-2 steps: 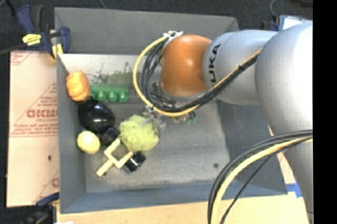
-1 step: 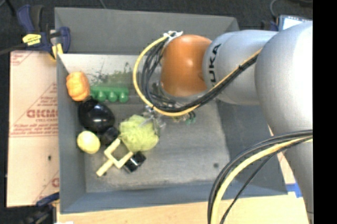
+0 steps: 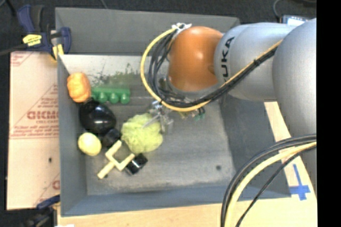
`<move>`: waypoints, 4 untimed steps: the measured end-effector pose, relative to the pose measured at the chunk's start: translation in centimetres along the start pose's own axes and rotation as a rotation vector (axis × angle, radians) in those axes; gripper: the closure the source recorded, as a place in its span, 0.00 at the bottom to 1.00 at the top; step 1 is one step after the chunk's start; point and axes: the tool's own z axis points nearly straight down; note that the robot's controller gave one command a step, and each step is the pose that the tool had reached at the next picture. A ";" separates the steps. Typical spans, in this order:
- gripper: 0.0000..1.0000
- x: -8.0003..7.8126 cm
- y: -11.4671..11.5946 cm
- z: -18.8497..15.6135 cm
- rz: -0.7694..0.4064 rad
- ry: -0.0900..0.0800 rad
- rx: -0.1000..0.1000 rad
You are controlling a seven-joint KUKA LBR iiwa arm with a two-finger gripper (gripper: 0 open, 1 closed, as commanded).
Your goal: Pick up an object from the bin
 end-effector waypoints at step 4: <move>1.00 -0.4 -1.1 -7.1 0.015 -0.017 0.005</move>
Offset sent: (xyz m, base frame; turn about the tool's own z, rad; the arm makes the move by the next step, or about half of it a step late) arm 0.0090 -0.0015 -0.0022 0.0309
